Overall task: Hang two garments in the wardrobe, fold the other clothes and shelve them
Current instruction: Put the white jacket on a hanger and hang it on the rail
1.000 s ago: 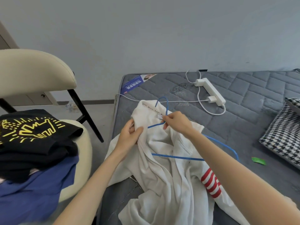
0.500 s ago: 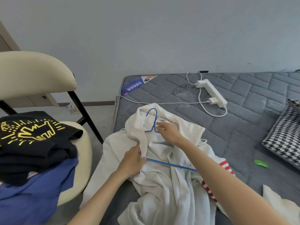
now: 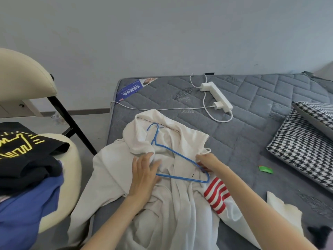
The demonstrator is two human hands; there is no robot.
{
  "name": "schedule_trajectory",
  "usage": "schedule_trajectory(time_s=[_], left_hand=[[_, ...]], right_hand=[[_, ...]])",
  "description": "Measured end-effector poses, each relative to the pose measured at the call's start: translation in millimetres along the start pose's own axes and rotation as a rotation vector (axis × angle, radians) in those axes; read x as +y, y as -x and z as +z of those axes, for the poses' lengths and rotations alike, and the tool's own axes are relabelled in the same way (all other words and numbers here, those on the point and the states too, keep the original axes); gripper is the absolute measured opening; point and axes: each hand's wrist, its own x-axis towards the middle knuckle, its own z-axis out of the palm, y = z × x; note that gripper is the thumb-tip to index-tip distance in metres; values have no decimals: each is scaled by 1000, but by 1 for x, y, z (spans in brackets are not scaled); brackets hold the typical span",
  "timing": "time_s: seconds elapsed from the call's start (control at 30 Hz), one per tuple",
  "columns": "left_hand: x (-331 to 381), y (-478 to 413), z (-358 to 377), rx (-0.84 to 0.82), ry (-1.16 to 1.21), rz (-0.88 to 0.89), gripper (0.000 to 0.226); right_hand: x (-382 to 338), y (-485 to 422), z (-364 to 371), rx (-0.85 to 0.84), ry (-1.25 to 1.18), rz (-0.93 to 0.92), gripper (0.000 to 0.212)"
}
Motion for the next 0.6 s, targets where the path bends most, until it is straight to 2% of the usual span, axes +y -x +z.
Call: schedule_trajectory(time_s=[0.07,0.13,0.23,0.33,0.4,0.47,0.6], left_hand=[[0,0,-1,-93,-130,83,36],[-4,0,1,-109,-163,141,26],[-7,-4,-1,-96,-185,162,26],[-2,-12,-6,-111,-122,71,25],[-2,-19,-9,-150,-60,-24,15],[-4,-26,-6,-216,-109,-70,22],[9,-44,-8,-295,-176,-65,20]], right_hand=[[-1,4,6,-35,-17,-6,18],[-1,6,10,-14,-66,-37,22],[2,8,13,51,-78,-136,21],[10,10,7,159,-251,-204,23],[17,12,-6,279,-317,-243,31],[19,16,-24,374,-345,-289,29],[-5,31,-53,426,-434,-411,26]])
